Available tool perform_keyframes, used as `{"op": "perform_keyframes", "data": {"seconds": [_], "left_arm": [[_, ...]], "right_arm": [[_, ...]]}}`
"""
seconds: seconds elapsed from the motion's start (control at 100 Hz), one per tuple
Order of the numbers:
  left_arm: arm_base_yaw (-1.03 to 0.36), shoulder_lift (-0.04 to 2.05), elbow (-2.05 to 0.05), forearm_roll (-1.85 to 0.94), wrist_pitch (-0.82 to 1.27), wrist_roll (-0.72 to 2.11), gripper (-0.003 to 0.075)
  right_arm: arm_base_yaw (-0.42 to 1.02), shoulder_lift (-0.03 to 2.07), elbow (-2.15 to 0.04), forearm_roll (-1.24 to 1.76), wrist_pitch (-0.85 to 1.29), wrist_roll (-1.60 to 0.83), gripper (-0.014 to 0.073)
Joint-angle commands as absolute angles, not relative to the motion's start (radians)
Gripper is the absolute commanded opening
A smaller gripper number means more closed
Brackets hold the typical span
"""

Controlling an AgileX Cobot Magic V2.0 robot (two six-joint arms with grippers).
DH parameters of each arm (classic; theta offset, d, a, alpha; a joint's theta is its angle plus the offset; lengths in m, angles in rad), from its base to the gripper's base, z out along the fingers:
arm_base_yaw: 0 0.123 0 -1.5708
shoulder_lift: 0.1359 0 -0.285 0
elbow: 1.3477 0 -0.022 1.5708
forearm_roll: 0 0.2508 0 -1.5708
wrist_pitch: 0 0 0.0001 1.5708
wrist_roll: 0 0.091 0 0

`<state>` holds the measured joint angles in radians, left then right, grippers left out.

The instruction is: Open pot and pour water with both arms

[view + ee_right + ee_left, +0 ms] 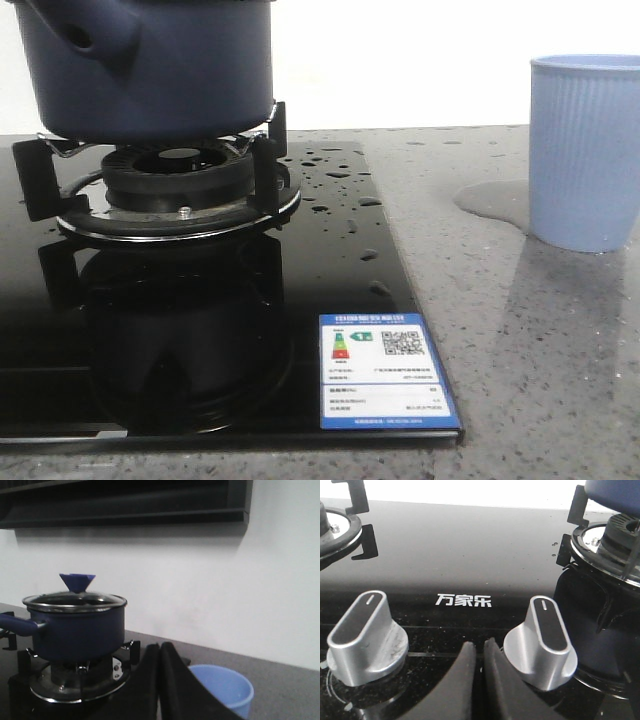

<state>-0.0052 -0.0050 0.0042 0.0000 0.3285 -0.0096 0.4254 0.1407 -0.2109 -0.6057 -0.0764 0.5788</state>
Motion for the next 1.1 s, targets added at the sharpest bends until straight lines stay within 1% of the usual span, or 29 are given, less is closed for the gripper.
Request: {"op": "perform_keyframes", "data": {"seconds": [0.0, 0.13, 0.18, 0.27, 0.3, 0.35, 0.4, 0.43, 0.56, 0.68, 0.81, 1.09], "left_arm": [[-0.004, -0.027, 0.032, -0.011, 0.282, -0.02, -0.002], [-0.004, -0.027, 0.032, -0.011, 0.282, -0.02, -0.002], [-0.004, -0.027, 0.032, -0.011, 0.282, -0.02, -0.002], [-0.004, -0.027, 0.032, -0.011, 0.282, -0.02, -0.002], [-0.004, -0.027, 0.032, -0.011, 0.282, -0.02, -0.002], [-0.004, -0.027, 0.032, -0.011, 0.282, -0.02, -0.002], [-0.004, -0.027, 0.032, -0.011, 0.282, -0.02, -0.002], [-0.004, -0.027, 0.032, -0.011, 0.282, -0.02, -0.002], [-0.004, -0.027, 0.032, -0.011, 0.282, -0.02, -0.002], [-0.004, -0.027, 0.032, -0.011, 0.282, -0.02, -0.002], [-0.004, -0.027, 0.032, -0.011, 0.28, -0.02, -0.002], [-0.004, -0.027, 0.032, -0.011, 0.28, -0.02, -0.002]], "right_arm": [[0.428, 0.149, -0.211, -0.535, -0.041, 0.576, -0.0075], [0.413, 0.149, -0.145, -0.414, -0.006, 0.524, -0.0075], [0.384, 0.149, -0.117, -0.298, 0.0, 0.416, -0.0075], [0.292, 0.149, -0.061, -0.057, -0.041, 0.119, -0.0075], [0.251, 0.149, -0.037, -0.025, -0.072, 0.025, -0.0075], [0.197, 0.148, -0.002, -0.007, -0.127, -0.044, -0.0075], [0.151, 0.138, 0.026, -0.007, -0.162, -0.046, -0.0075], [0.129, 0.129, 0.02, -0.007, -0.097, -0.046, -0.0075], [0.063, 0.063, 0.022, 0.0, 0.024, -0.046, -0.0075], [0.048, -0.033, 0.022, 0.018, 0.185, -0.046, -0.0075], [0.047, -0.026, 0.022, 0.018, 0.287, -0.046, -0.0075], [0.047, -0.026, 0.022, 0.018, 0.3, -0.046, -0.0075]]}}
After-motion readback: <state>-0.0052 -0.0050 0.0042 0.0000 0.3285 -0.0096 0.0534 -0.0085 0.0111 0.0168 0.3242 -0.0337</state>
